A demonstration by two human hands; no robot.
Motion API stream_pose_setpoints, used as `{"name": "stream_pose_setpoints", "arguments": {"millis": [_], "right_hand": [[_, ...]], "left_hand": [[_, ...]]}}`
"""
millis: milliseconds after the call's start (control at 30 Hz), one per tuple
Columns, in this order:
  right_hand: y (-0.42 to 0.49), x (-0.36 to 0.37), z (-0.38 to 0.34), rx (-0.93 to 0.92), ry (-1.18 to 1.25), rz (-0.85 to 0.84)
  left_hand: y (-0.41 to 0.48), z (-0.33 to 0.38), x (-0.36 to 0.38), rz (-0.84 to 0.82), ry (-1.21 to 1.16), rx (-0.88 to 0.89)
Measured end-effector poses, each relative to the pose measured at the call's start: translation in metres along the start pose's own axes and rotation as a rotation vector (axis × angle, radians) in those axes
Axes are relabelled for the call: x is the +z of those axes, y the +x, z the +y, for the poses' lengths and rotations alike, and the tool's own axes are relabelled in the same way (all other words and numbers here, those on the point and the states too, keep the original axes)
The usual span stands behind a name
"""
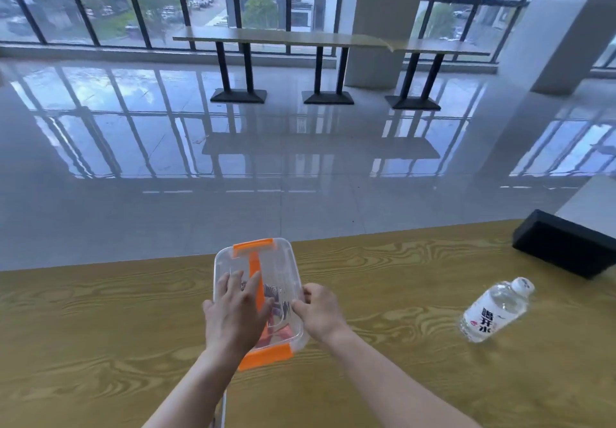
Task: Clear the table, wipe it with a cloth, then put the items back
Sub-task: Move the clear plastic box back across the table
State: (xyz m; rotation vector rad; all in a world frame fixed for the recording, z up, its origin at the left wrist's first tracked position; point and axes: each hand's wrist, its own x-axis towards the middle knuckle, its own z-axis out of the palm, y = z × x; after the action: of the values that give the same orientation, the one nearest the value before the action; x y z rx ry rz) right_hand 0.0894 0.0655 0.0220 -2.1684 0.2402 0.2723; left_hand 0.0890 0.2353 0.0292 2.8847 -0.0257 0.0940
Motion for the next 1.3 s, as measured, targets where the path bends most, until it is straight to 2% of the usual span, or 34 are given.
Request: {"name": "stream_pose_setpoints", "arguments": {"millis": [333, 900, 1167, 1300], "right_hand": [[-0.045, -0.084, 0.071, 0.122, -0.038, 0.207], [-0.090, -0.199, 0.195, 0.230, -0.093, 0.261], [-0.095, -0.225, 0.222, 0.216, 0.008, 0.231], [-0.113, -0.228, 0.225, 0.222, 0.089, 0.294]], "left_hand": [[-0.016, 0.106, 0.023, -0.056, -0.019, 0.246], [-0.071, 0.251, 0.069, -0.237, -0.041, 0.361], [-0.078, 0.273, 0.083, -0.217, -0.016, 0.422], [-0.058, 0.271, 0.083, -0.112, 0.016, 0.487]]}}
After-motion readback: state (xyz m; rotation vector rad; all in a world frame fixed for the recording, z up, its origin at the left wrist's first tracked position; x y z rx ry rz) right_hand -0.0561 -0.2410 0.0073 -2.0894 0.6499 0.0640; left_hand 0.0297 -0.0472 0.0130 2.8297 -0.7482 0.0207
